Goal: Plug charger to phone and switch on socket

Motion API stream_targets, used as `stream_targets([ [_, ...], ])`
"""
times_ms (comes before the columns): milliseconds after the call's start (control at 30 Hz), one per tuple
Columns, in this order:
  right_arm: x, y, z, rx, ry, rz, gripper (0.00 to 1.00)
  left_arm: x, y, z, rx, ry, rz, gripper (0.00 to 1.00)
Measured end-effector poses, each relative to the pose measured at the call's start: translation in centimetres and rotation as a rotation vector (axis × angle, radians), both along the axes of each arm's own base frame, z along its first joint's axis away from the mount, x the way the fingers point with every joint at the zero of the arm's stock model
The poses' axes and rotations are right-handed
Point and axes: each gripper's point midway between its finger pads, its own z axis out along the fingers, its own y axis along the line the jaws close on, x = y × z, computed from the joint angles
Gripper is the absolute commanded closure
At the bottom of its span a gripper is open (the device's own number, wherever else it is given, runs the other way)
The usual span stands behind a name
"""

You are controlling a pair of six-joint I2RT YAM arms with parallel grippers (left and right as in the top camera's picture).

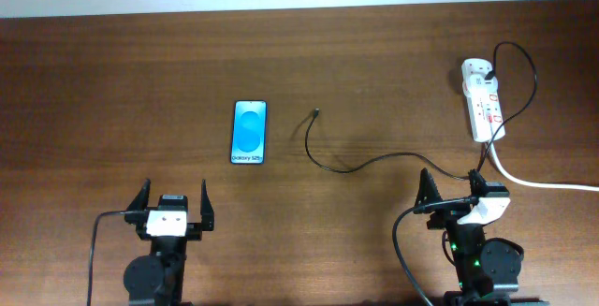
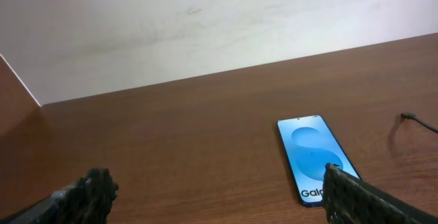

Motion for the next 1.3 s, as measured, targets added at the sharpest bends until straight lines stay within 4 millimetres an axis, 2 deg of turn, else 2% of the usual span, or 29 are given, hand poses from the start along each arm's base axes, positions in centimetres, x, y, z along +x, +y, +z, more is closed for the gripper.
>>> stream_targets([
  [467,0.0,0.0,0.0,0.000,0.000,0.000,0.02,0.0,-0.6,0.6,-0.003,-0.008,-0.034,0.01],
  [700,0.0,0.0,0.0,0.000,0.000,0.000,0.01,0.6,-1.2,4.5,-0.007,0.012,-0.073,0.01],
  [867,0.0,0.0,0.0,0.000,0.000,0.000,0.02,2.2,-1.9,6.7,-0.033,0.122,-0.111,0.01],
  [1033,0.0,0.0,0.0,0.000,0.000,0.000,0.02,5.5,-2.9,8.9,-0.068,0.309,-0.170,0.01],
  [1300,0.0,0.0,0.0,0.000,0.000,0.000,0.01,11.0,-3.7,8.1,-0.139,0.707,-0.207,0.01],
])
